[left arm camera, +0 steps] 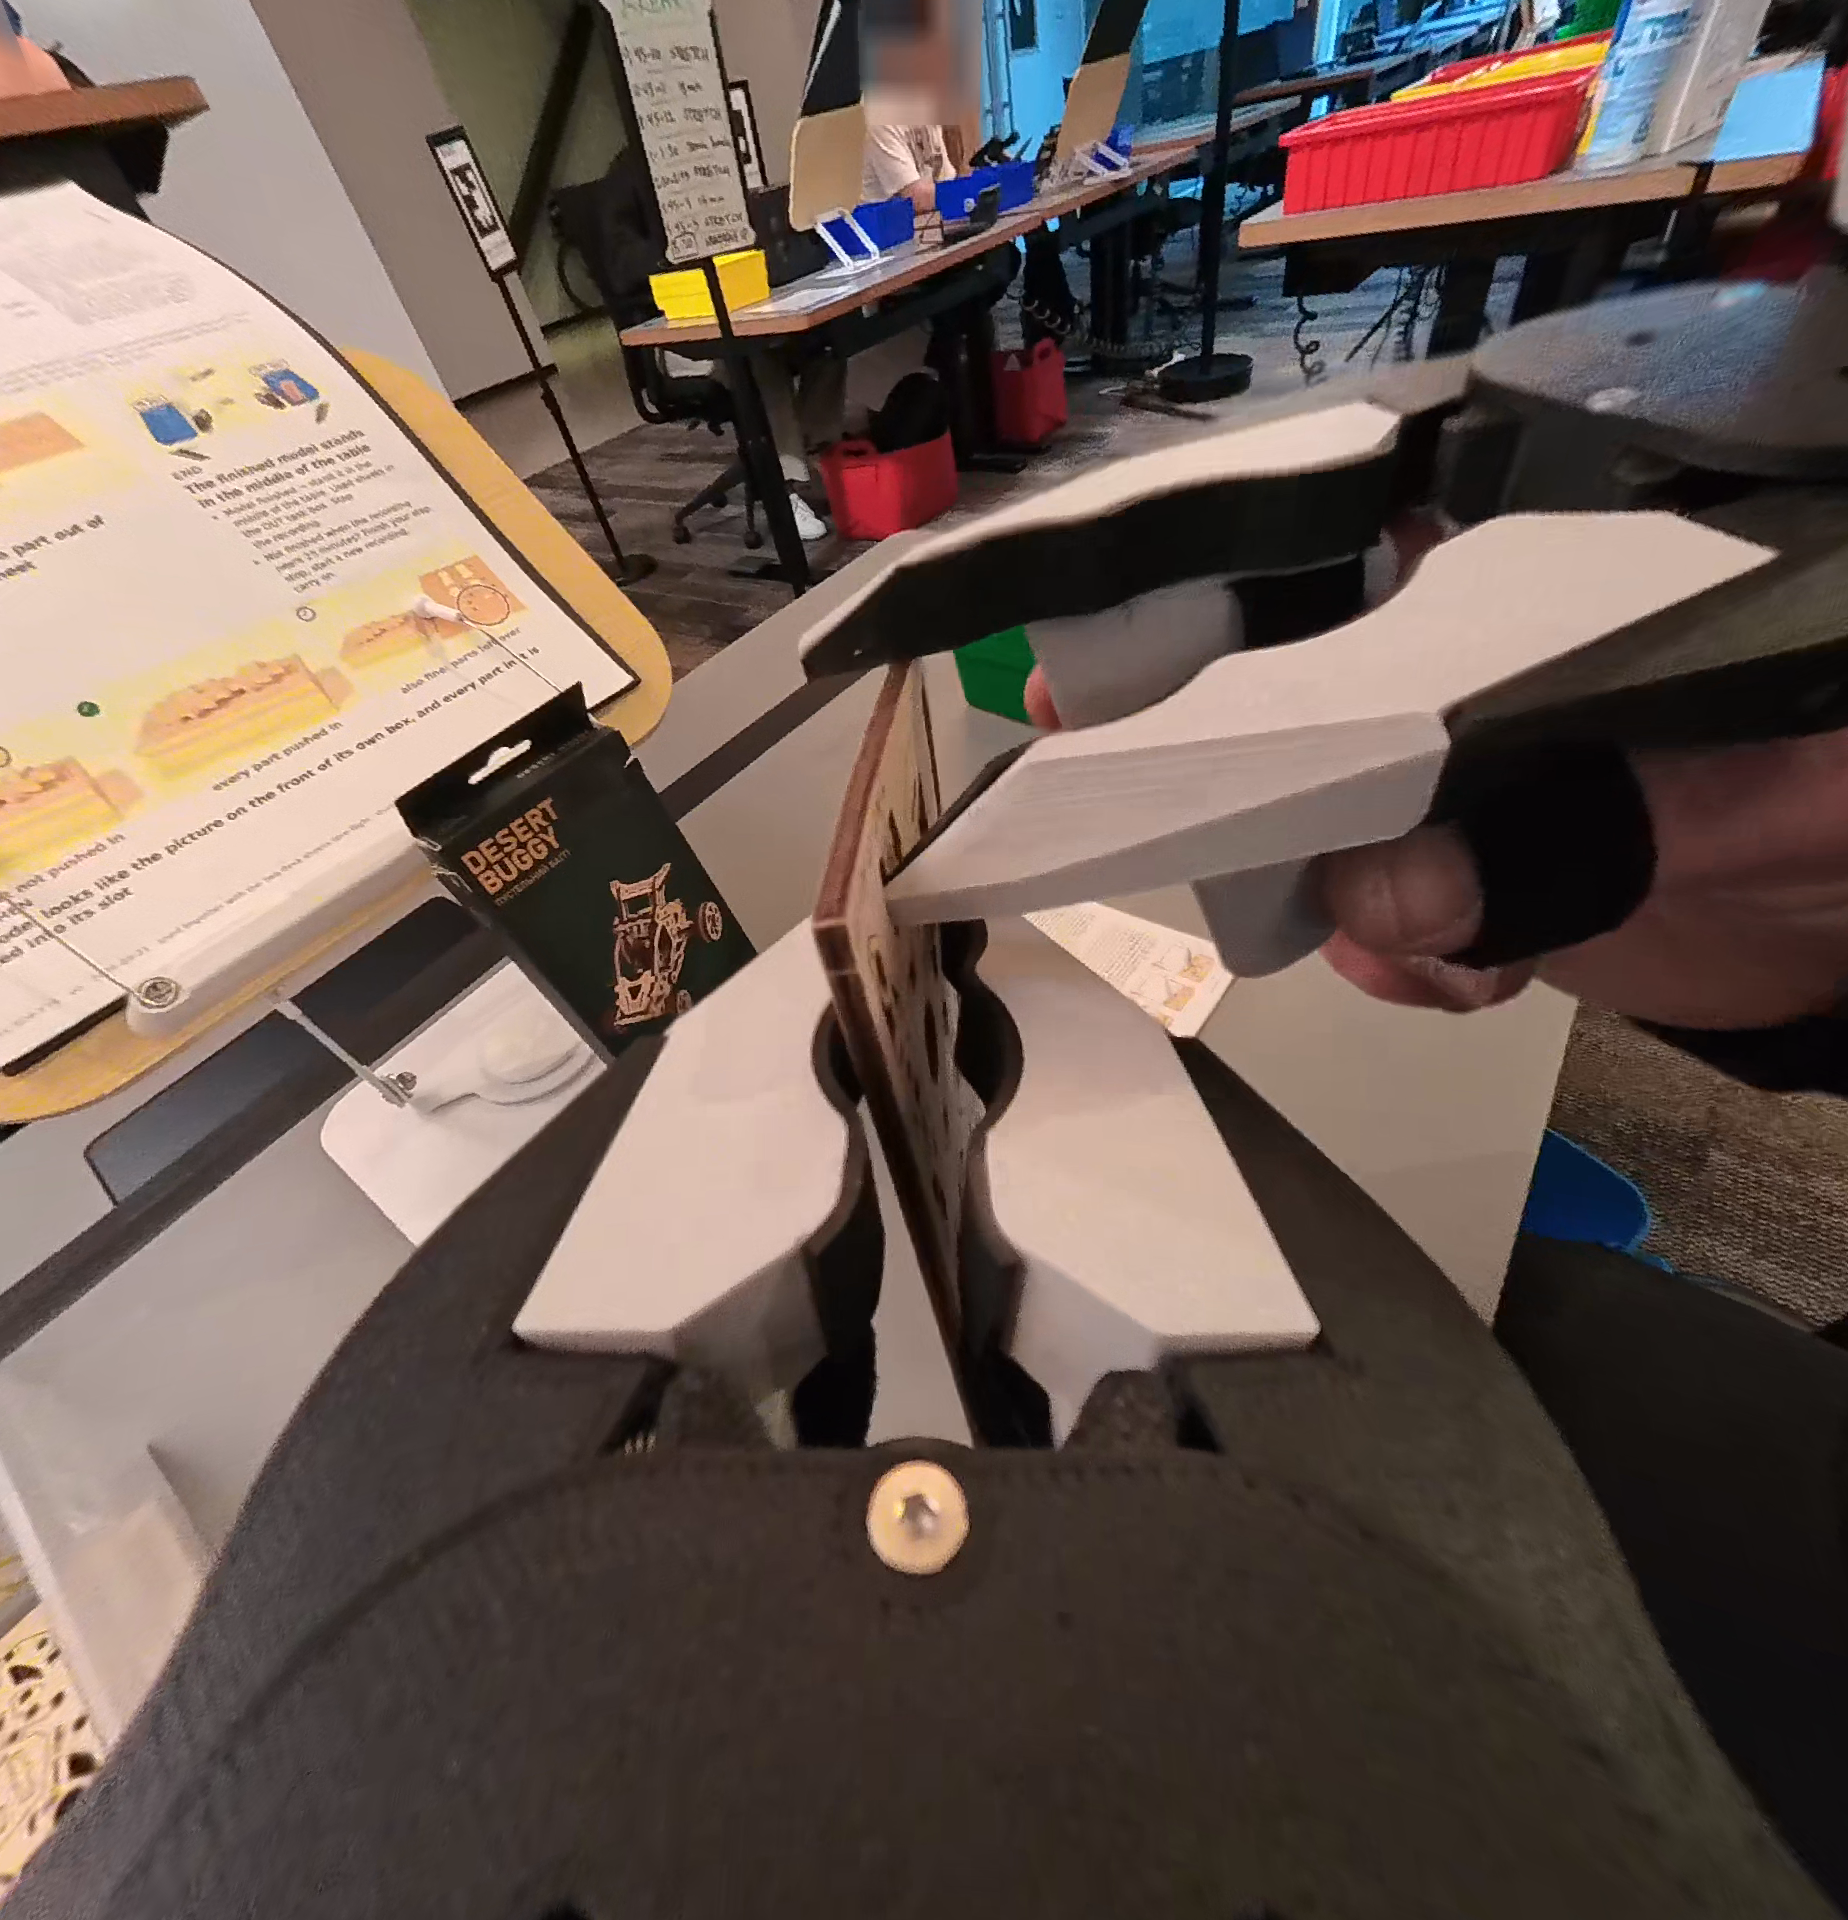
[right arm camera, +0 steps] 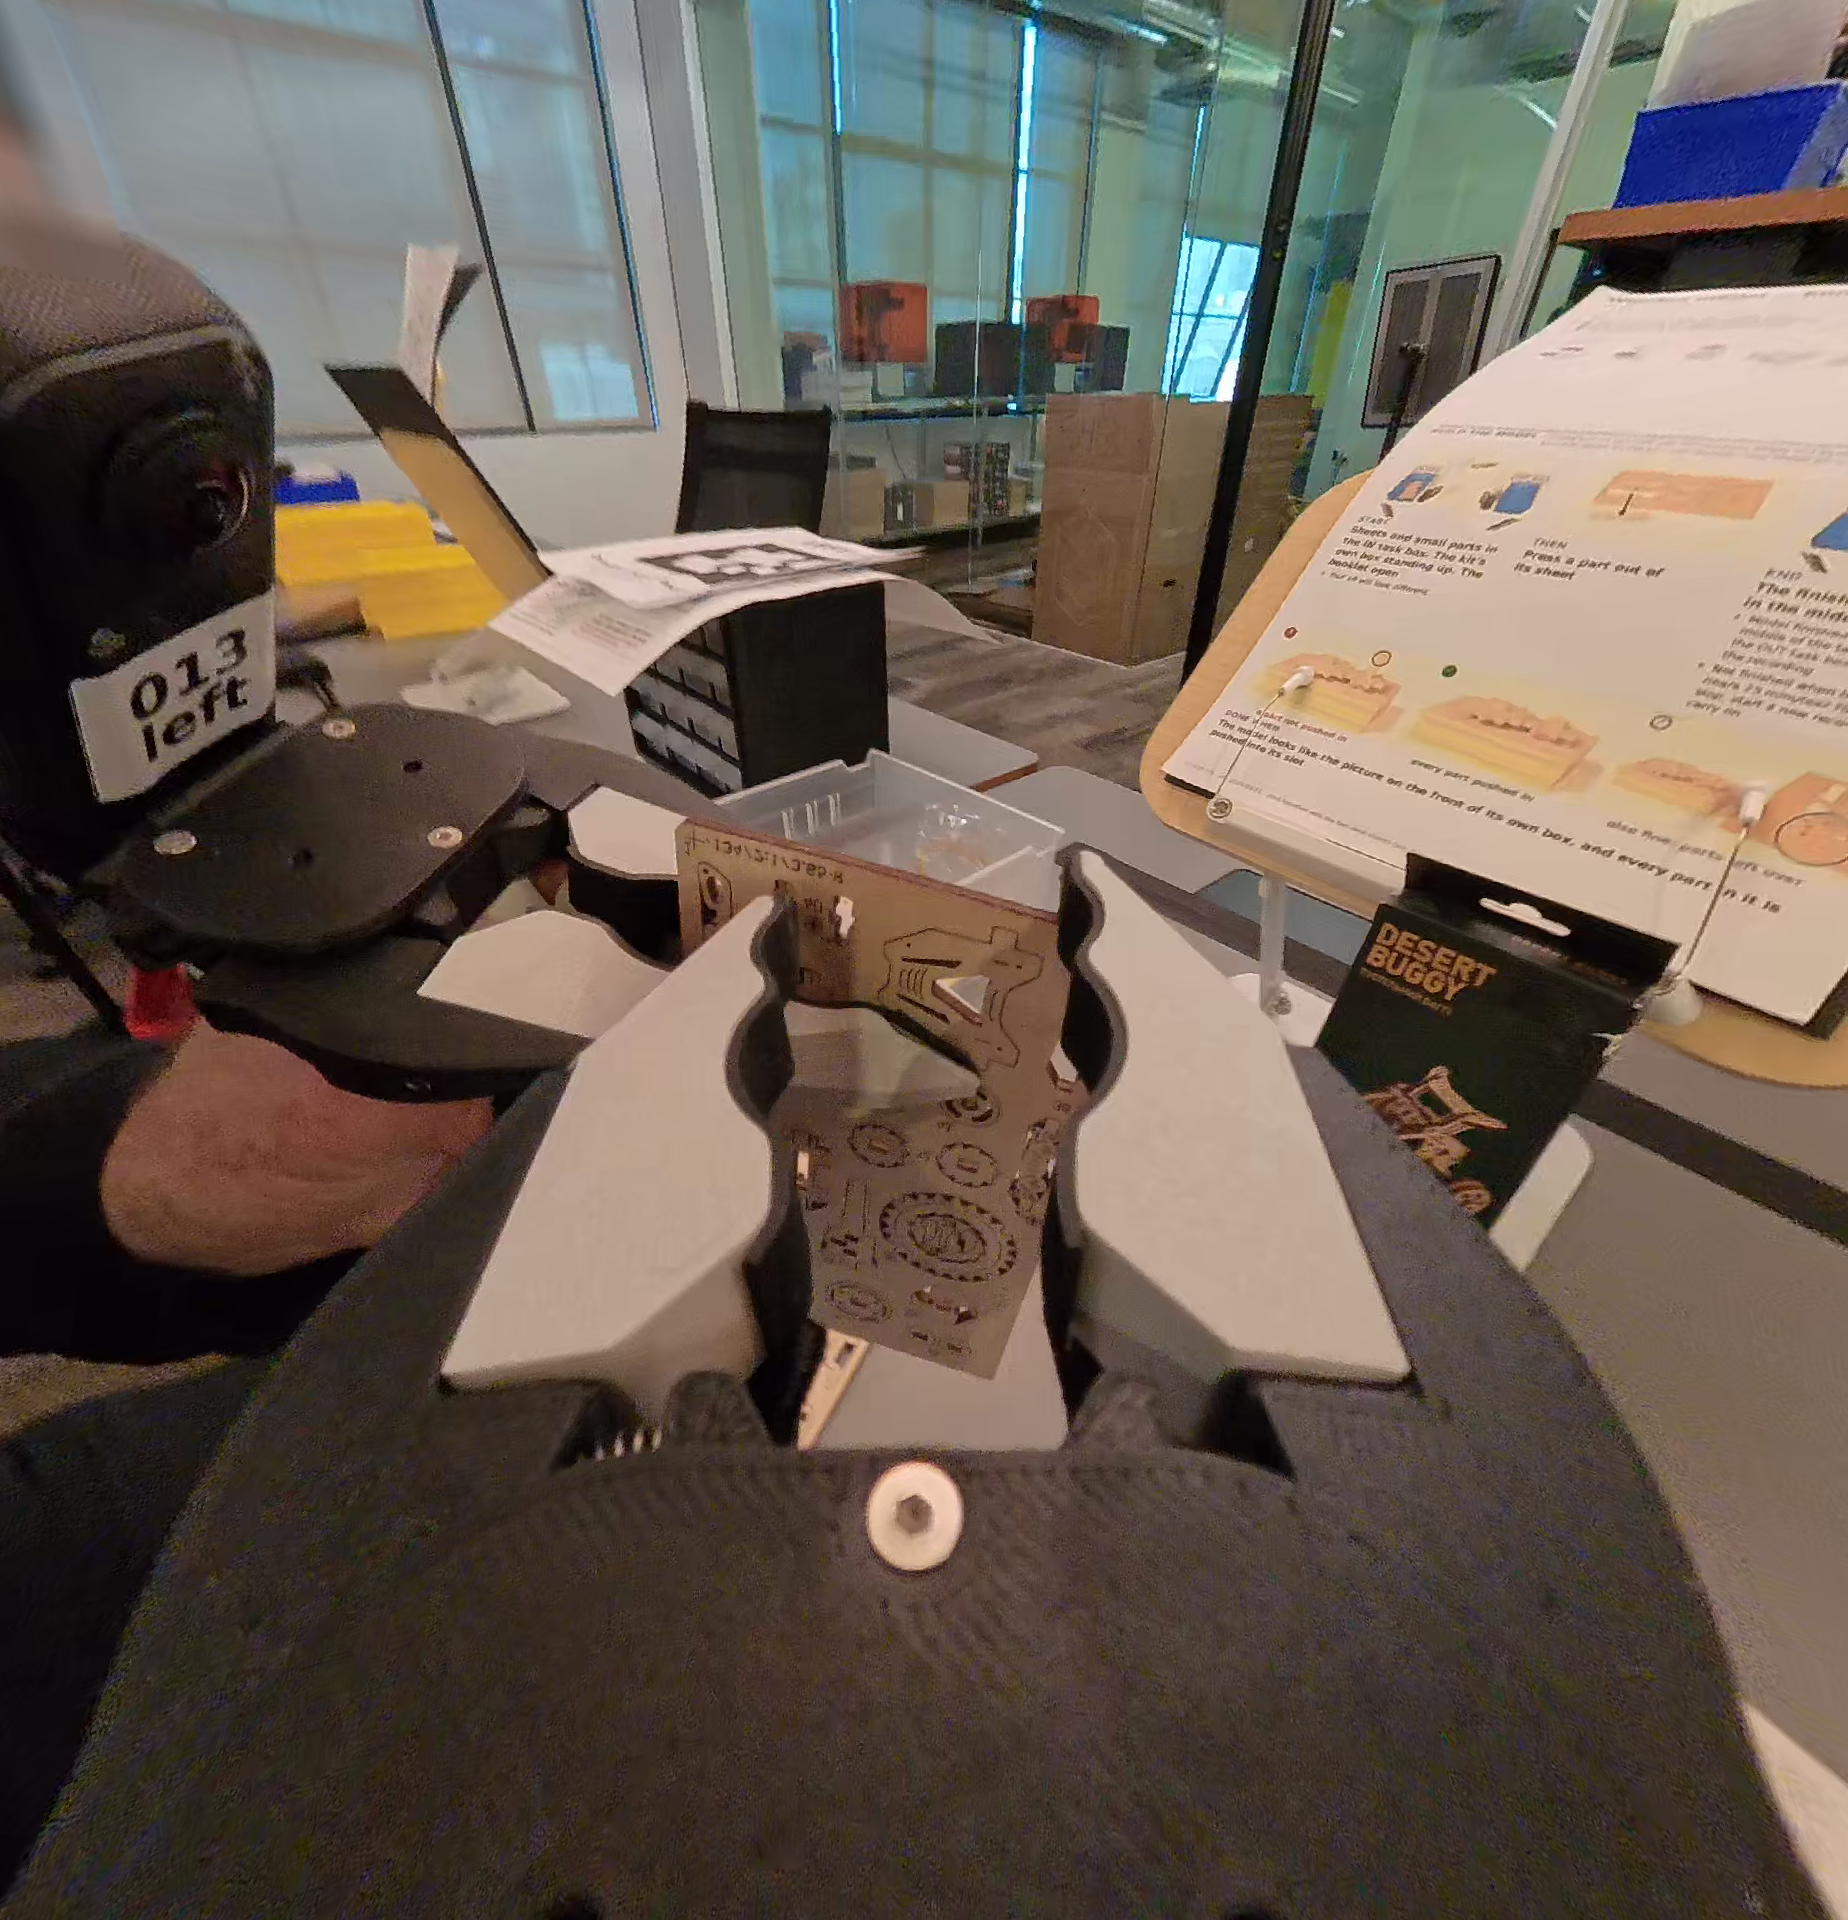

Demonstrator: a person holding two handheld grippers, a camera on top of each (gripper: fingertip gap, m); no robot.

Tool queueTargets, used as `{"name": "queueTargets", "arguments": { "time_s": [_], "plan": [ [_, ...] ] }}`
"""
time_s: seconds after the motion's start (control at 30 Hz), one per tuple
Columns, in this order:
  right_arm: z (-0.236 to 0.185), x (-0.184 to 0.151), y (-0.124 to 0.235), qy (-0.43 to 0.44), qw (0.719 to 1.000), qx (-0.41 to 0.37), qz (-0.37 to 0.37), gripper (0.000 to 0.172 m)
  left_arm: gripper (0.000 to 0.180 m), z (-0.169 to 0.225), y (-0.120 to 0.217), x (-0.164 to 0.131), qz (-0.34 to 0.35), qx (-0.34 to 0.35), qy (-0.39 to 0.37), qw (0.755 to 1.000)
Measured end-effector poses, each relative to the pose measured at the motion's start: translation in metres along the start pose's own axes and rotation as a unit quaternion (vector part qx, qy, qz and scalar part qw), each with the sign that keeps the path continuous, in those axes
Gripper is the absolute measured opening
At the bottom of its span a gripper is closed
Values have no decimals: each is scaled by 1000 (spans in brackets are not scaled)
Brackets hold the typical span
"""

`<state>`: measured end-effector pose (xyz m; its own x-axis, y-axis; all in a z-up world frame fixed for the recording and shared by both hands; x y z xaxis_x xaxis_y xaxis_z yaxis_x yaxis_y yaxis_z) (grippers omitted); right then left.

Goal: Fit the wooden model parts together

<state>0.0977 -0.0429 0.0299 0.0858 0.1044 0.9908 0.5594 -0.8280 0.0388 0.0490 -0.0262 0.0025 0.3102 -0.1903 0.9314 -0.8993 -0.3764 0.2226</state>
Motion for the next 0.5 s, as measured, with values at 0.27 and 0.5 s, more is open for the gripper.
{"name": "queueTargets", "arguments": {
  "time_s": [0.27,0.5],
  "plan": [
    [-4,1,-4,-18,1000,-16,12,42,3,-5,-1,0,-10,43,-29,999],
    [-4,5,-8,-3,1000,14,-12,40,3,-9,2,1,-20,57,-62,996]
  ]
}}
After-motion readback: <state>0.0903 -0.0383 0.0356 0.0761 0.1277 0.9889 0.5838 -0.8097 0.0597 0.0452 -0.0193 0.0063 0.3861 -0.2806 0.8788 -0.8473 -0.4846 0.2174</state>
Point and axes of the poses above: each gripper's, where its closed fingertips meet, y back along the fingers, x out of its top, z = x × y across the jaws, the point moved 5 cm from there along y, back along the fingers, and after that the axes turned 7 degrees about -y, right-handed, at the moved point
